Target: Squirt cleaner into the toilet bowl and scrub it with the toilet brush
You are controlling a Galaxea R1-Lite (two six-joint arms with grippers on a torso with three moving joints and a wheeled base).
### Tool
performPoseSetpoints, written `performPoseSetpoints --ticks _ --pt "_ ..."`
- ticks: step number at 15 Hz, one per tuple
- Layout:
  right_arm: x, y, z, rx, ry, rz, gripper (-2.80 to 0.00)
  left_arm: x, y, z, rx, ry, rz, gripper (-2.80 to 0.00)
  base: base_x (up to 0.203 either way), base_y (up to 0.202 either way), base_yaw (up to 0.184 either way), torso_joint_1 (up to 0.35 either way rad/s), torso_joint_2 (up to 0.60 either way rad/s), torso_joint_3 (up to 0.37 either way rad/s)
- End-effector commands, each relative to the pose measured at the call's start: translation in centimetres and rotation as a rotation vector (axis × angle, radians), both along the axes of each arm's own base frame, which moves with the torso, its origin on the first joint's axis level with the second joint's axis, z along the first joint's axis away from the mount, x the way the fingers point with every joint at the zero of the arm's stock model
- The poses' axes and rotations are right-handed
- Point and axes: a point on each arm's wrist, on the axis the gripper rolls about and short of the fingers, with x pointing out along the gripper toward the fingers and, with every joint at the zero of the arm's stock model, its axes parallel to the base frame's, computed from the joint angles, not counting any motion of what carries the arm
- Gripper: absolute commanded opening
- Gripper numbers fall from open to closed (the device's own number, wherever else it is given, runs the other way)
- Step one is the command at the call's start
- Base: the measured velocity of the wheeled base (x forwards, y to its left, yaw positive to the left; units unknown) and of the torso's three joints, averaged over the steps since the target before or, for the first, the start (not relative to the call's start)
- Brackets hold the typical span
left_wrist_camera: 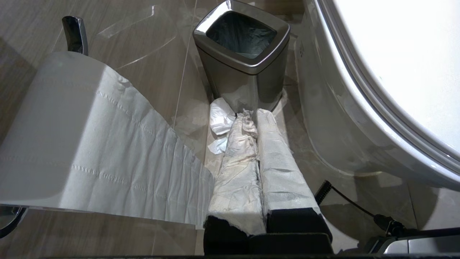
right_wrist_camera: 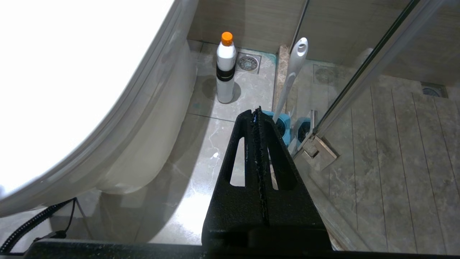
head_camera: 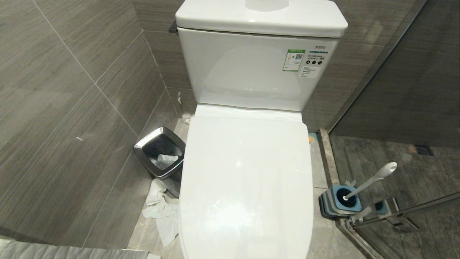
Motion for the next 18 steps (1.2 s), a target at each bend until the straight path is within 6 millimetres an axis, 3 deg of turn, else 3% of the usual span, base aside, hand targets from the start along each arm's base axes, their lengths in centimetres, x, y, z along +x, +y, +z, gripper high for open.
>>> performPoseSetpoints --ticks 1,18 --pt "0.2 0.0 -0.71 0.0 0.025 0.0 -2.8 0.0 0.0 0.0 0.001 0.0 0.0 -2.8 0.0 0.0 0.0 0.0 0.0 0.0" --pt "0.19 -0.04 -0.66 0.048 0.022 -0.015 -2.8 0.0 0.0 0.0 0.001 0.0 0.0 -2.8 0.0 0.0 0.0 0.0 0.0 0.0"
